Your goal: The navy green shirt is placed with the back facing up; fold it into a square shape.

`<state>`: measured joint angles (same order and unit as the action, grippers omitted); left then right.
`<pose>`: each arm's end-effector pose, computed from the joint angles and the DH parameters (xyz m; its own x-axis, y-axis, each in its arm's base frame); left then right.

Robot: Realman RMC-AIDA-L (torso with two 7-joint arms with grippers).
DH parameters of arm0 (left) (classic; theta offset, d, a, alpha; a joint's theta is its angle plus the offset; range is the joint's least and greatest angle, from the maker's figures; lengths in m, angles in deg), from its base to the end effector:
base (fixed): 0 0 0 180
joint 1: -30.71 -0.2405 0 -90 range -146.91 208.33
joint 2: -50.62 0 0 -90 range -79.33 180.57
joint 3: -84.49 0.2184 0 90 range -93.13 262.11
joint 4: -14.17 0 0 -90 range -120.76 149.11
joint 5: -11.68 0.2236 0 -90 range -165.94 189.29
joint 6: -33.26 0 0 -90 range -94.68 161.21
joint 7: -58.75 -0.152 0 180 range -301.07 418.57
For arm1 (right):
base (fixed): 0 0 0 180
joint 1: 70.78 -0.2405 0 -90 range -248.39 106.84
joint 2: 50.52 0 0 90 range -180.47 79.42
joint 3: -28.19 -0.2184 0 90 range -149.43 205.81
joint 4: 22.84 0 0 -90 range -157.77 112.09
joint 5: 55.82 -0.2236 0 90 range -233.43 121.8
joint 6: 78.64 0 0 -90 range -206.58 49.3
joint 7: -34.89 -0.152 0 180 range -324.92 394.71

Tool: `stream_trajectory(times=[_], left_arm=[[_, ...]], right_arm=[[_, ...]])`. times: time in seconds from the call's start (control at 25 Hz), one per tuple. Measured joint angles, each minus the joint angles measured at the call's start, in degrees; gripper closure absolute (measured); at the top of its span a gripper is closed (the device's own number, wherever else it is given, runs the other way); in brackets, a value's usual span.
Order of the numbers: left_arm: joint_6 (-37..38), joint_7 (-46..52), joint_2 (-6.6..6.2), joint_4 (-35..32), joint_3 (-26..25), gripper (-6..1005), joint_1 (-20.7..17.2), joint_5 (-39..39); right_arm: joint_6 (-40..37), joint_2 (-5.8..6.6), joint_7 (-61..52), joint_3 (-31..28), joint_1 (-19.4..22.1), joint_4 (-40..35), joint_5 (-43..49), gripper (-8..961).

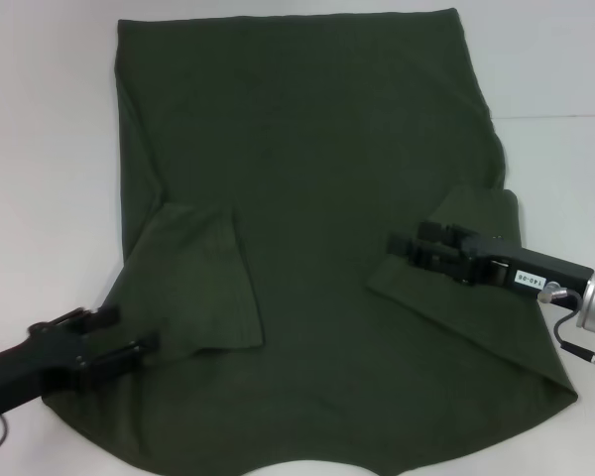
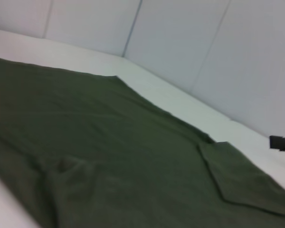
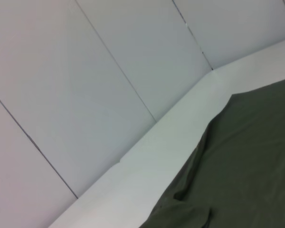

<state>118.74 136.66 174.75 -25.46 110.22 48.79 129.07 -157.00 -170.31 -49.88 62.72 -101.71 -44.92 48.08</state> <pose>-0.3142 0.2742 0.0149 0.6128 0.4820 0.6262 0.7393 -0.6296 -0.2388 0.2556 0.3332 -0.0182 0.4506 -0.5440 -0.7079 -0.7792 -0.6266 -0.0144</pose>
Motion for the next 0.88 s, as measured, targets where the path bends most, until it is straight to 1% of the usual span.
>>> stream_trajectory(times=[0.12, 0.2, 0.32, 0.36, 0.52, 0.72, 0.88], left_arm=[[0.43, 0.02, 0.0, -2.29, -0.46, 178, -1.93, 0.53], [0.43, 0.02, 0.0, -2.29, -0.46, 178, -1.93, 0.53], [0.65, -0.21, 0.17, -3.9, -0.7, 179, -3.01, 1.96], [0.97, -1.21, 0.24, -5.25, -0.74, 179, -3.96, 3.06], [1.38, -3.32, 0.24, -7.39, -1.02, 180, -5.22, 4.27], [1.26, -4.99, 0.24, -8.51, -1.45, 182, -5.82, 4.61], [0.98, -5.84, 0.24, -8.87, -1.56, 182, -5.78, 6.52]], right_arm=[[0.6, -0.08, 0.07, 0.15, -0.94, 0.77, -0.37, 26], [0.8, -0.11, 0.07, 0.19, -1.15, 0.95, -0.29, 27], [1.43, -0.11, 0.09, 0.65, -1.67, 1.5, -0.03, 28], [1.59, -0.08, 0.09, 0.88, -1.82, 1.54, 0.0, 28], [1.74, -0.07, 0.1, 1.55, -2.03, 1.58, -0.05, 30], [1.74, -0.02, -0.32, 1.6, -2.02, 1.53, -0.24, 31], [1.61, 0.02, -0.4, 1.61, -2.06, 1.46, -0.34, 33]])
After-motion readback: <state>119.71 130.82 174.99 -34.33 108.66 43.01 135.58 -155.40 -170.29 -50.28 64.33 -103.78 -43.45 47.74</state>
